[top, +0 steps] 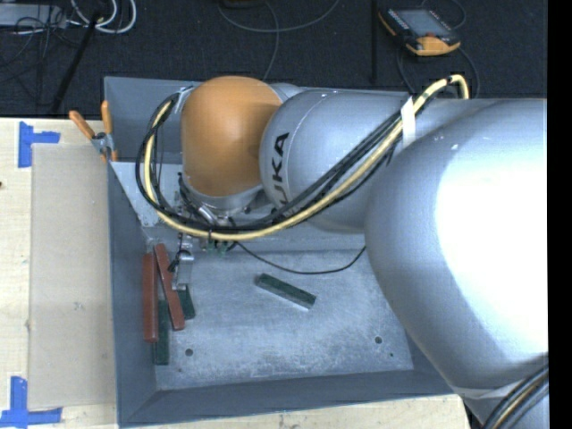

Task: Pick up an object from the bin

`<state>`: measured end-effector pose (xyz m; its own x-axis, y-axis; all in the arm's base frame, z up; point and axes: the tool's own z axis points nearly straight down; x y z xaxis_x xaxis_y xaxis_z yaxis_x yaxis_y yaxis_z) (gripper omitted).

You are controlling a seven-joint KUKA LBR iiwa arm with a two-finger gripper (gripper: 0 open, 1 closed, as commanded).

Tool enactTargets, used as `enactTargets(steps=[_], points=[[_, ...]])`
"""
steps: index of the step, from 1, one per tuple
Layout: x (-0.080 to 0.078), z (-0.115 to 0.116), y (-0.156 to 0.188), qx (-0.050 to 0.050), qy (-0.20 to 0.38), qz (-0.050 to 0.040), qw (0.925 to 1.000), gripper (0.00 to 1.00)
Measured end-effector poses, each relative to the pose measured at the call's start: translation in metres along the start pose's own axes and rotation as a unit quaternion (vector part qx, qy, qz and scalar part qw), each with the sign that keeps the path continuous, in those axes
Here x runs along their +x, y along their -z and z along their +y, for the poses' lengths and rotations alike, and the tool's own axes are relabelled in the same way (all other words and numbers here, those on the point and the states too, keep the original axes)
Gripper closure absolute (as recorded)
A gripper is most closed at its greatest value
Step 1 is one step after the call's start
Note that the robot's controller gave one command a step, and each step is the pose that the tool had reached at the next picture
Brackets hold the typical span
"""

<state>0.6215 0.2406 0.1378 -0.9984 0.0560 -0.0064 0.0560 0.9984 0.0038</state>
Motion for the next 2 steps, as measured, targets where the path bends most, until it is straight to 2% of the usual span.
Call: enactTargets(steps=[1,2], points=[[0.019,0.007,0.026,0.001,0.131,0.0021,0.9914,0.00],[0.104,-0.018,0.005,0.002,0.149,0.0077,0.9888,0.00]])
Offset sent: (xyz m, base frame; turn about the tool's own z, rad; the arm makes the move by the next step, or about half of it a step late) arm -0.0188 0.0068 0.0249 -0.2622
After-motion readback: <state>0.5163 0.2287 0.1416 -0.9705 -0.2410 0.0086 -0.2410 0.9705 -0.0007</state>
